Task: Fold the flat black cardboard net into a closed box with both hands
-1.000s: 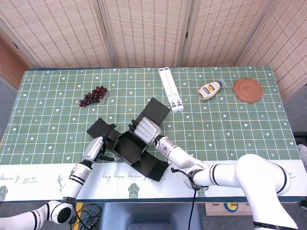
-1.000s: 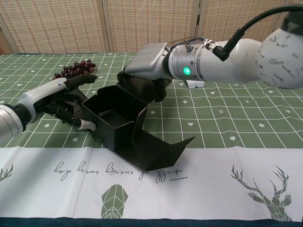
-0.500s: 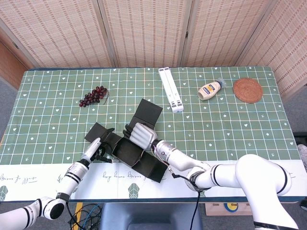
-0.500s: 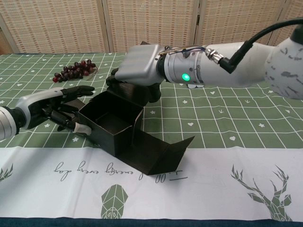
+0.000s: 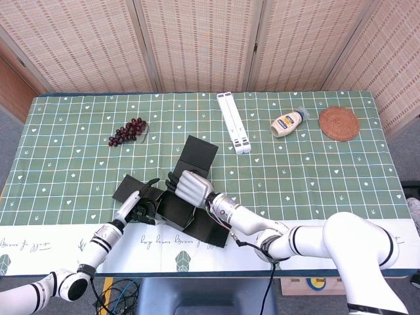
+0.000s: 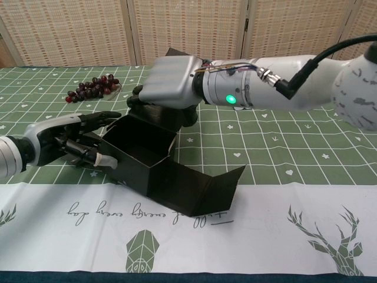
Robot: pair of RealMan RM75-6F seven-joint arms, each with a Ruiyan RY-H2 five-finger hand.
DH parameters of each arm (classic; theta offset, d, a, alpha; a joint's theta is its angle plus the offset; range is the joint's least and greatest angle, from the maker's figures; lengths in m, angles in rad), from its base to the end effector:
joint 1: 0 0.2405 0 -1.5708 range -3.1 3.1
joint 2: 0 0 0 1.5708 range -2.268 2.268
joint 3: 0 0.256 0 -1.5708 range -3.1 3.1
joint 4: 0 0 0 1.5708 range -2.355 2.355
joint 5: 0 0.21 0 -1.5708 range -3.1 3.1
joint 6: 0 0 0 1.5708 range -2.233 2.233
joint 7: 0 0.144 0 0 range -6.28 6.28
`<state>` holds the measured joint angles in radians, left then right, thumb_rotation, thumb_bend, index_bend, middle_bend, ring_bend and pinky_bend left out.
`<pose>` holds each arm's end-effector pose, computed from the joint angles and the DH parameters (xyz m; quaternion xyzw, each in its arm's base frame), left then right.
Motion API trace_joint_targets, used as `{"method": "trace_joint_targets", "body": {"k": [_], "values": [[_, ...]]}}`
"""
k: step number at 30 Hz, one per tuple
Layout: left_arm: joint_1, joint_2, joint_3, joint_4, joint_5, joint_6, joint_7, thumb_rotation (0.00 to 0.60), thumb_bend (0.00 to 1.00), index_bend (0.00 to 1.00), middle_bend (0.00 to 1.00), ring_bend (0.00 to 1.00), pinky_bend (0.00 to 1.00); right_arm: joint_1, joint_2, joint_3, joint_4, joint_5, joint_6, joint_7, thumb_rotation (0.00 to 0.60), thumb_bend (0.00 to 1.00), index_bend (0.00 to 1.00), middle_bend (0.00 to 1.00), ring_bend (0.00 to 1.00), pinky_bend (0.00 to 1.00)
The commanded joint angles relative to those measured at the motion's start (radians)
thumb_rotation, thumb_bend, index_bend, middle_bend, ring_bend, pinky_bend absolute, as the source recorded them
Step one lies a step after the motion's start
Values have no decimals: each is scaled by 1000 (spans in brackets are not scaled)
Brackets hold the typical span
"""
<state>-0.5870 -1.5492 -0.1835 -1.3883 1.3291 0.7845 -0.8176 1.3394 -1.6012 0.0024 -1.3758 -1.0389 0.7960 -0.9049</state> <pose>-0.2008 0.3165 -0.0314 -0.4745 -0.7322 -0.4581 0.1699 0.0048 -0.3692 -0.0651 0.8980 0.0909 0.2380 0.3588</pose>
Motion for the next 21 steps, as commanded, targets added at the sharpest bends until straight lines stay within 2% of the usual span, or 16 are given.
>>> {"method": "trace_joint_targets", "body": {"k": [1,21], "values": [[-2,4,9,-1,23,-5,-46,600,81,15,0,566,792,-4,-5,4,15,-15,-2,2,600,367,174,260,709,939],[-27,-5,73,62,131,7,-252,600,81,26,27,573,793,-19,-61,28,121,-133,-40,52,600,366,174,260,709,940]]}}
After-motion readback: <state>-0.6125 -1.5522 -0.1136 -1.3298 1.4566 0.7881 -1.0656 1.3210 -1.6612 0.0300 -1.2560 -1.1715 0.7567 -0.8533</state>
